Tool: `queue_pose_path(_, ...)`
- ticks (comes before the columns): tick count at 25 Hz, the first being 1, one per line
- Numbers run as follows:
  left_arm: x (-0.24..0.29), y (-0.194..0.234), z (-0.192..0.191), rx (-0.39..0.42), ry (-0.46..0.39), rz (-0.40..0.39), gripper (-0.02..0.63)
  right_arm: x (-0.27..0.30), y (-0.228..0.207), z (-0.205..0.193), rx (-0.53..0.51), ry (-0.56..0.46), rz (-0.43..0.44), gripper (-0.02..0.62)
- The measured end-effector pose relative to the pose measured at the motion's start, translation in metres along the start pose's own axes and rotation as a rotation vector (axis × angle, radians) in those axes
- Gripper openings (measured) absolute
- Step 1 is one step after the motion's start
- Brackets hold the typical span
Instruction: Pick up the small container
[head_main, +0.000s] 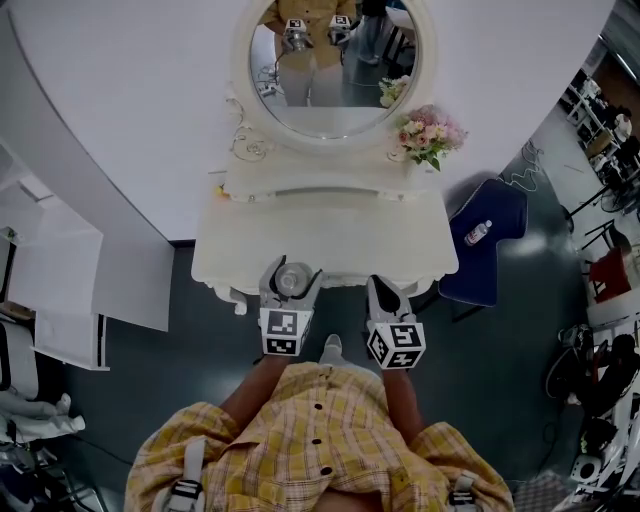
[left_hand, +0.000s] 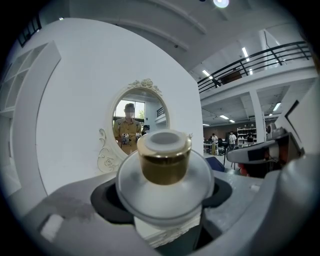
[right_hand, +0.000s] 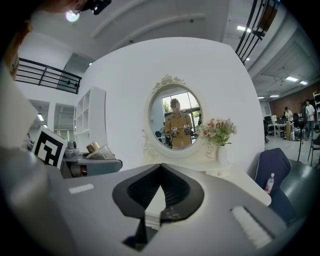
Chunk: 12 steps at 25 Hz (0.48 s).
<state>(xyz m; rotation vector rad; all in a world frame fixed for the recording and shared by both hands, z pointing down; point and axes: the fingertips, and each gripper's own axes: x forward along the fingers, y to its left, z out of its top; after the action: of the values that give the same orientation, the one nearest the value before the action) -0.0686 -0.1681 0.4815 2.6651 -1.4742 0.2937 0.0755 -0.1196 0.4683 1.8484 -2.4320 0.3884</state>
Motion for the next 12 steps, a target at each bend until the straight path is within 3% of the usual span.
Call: queue_pose_path(12,-0.0012,-0.0059,-0.0052,0.008,0.005,-0.012,0.342,-0.0007,-0.0023,0.0000,0.013,-0.005,0.006,0.002)
